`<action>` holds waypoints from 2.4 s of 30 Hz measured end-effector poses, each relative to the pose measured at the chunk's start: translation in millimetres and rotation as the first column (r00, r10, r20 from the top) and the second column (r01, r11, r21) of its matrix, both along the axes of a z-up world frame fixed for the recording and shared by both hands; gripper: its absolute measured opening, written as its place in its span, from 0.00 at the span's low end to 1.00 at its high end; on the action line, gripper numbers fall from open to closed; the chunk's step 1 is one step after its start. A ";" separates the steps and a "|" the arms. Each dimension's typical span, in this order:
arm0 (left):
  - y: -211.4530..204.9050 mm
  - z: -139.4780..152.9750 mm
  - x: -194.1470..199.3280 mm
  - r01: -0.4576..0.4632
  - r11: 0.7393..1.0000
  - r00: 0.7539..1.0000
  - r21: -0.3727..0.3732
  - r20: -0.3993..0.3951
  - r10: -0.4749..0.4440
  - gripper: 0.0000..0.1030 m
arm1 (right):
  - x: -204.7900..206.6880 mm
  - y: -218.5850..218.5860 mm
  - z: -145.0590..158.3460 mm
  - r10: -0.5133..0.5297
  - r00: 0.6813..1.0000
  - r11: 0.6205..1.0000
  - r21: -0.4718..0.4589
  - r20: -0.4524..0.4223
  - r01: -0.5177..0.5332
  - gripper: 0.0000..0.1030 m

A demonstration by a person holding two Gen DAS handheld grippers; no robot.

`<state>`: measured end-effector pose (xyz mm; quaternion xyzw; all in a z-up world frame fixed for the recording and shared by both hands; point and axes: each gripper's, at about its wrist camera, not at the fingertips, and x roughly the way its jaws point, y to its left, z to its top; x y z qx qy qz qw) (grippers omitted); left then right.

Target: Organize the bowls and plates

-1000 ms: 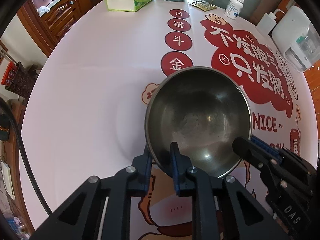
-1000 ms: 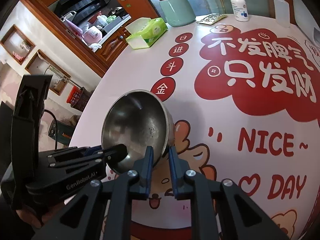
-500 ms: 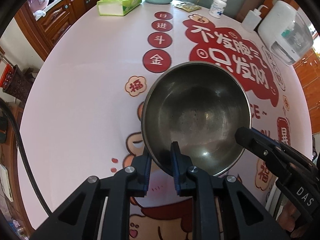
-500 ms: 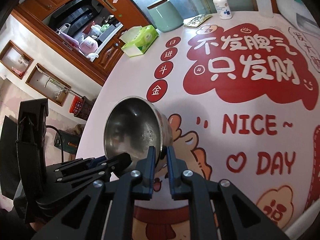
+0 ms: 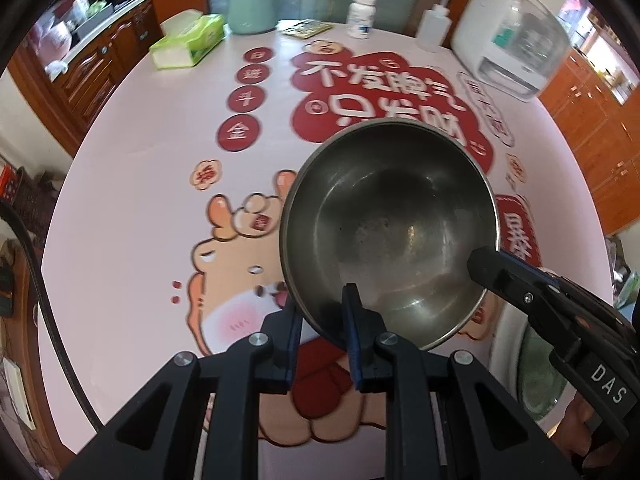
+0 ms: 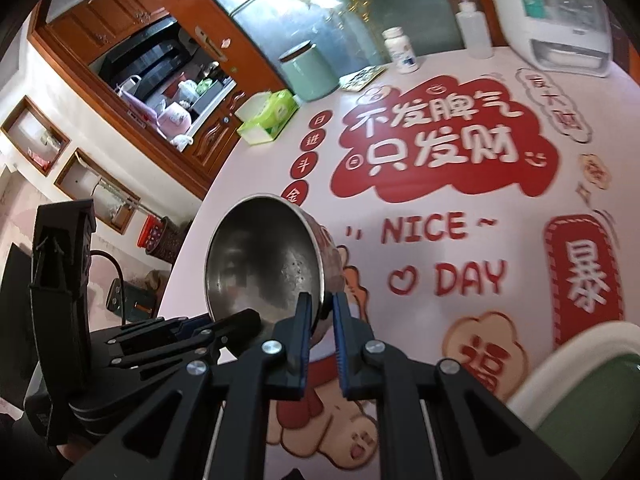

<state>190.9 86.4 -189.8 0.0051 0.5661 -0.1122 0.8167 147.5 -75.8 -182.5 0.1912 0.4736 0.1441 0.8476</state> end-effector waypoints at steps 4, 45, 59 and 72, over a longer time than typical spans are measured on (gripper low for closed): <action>-26.3 11.9 -18.9 0.037 0.999 0.999 0.000 0.013 -0.037 0.17 | -23.2 -25.4 10.4 -0.031 0.999 0.999 -0.005 0.016 0.031 0.10; -339.1 25.7 -164.3 0.445 0.895 0.895 -0.028 -0.008 -0.446 0.18 | -212.2 -299.3 30.8 -0.355 0.934 0.933 -0.079 -0.046 0.351 0.10; -411.0 5.5 -194.4 0.569 0.822 0.819 -0.026 -0.076 -0.569 0.18 | -258.2 -355.3 13.4 -0.479 0.871 0.877 -0.090 -0.106 0.471 0.10; -432.5 -7.0 -203.4 0.595 0.804 0.797 0.005 -0.130 -0.590 0.25 | -262.6 -370.8 -8.3 -0.492 0.850 0.871 -0.080 -0.187 0.486 0.11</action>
